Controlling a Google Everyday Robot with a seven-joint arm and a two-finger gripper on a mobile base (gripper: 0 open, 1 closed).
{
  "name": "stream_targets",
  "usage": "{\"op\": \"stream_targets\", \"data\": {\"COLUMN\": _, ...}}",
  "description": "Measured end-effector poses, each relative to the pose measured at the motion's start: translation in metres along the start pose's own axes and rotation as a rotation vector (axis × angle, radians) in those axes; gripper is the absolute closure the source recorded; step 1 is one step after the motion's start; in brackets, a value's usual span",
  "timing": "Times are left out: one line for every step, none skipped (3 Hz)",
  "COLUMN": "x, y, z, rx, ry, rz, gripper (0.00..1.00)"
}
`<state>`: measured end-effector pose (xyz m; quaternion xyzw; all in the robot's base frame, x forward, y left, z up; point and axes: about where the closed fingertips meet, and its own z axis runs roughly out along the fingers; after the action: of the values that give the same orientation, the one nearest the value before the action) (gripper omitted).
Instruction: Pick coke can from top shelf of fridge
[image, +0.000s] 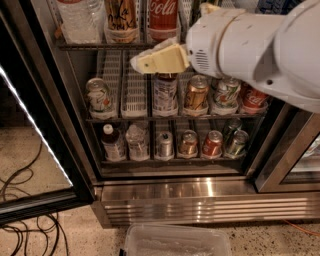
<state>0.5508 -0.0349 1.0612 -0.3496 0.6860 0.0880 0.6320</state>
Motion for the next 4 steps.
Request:
{"op": "stream_targets", "data": {"x": -0.002, "y": 0.029, "z": 0.023, "rx": 0.002, "ry": -0.036, "rz": 0.075, "gripper": 0.0}}
{"op": "stream_targets", "data": {"x": 0.001, "y": 0.039, "z": 0.033, "rx": 0.076, "ry": -0.055, "rz": 0.112, "gripper": 0.0}}
{"op": "stream_targets", "data": {"x": 0.007, "y": 0.038, "z": 0.026, "rx": 0.19, "ry": -0.062, "rz": 0.101, "gripper": 0.0}}
{"op": "stream_targets", "data": {"x": 0.006, "y": 0.03, "z": 0.023, "rx": 0.231, "ry": -0.074, "rz": 0.1, "gripper": 0.0}}
